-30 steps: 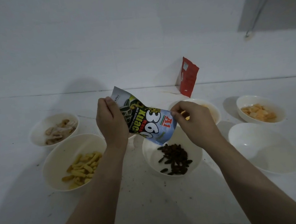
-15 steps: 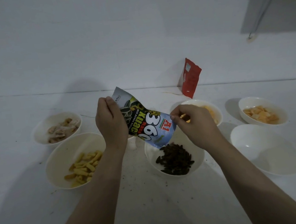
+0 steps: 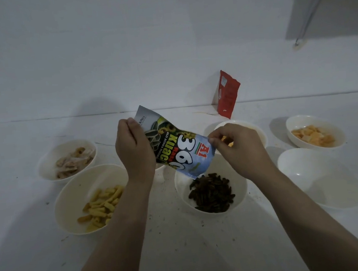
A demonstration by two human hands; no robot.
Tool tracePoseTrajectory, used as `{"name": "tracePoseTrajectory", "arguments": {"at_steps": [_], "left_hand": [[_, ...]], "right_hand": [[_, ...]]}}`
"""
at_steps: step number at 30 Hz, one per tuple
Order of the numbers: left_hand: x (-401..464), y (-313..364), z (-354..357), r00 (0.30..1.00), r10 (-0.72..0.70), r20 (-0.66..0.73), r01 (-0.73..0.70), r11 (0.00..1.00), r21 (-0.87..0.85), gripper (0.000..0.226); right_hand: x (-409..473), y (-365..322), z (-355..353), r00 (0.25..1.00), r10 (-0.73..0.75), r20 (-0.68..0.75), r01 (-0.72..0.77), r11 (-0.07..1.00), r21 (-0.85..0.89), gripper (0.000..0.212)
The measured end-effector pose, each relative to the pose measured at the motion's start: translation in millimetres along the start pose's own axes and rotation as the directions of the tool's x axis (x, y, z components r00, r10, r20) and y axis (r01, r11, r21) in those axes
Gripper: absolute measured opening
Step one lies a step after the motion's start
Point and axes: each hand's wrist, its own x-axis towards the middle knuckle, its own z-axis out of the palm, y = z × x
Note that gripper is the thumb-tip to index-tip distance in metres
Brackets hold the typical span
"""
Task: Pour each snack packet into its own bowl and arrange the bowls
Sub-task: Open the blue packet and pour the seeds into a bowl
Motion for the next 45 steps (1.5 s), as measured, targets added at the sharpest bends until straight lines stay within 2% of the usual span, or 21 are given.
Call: {"name": "tracePoseTrajectory", "arguments": {"at_steps": [16,23,45], "left_hand": [[1,-6,-1,0.995,-0.095,0.01,0.095,0.995,-0.037,0.033],[4,-4,-3,0.995,-0.099,0.011,0.1,0.993,-0.057,0.035],[3,-2,-2,0.997,-0.067,0.027,0.069,0.996,-0.053,0.037]], "right_hand": [[2,-10,5,1.0,0.003,-0.028,-0.003,1.0,0.009,0.011],[2,-12,5,0.999,0.015,-0.037,-0.013,0.999,0.045,0.012],[-2,-7,4,1.0,-0.011,-0.004,0.011,1.0,0.01,0.012]]}}
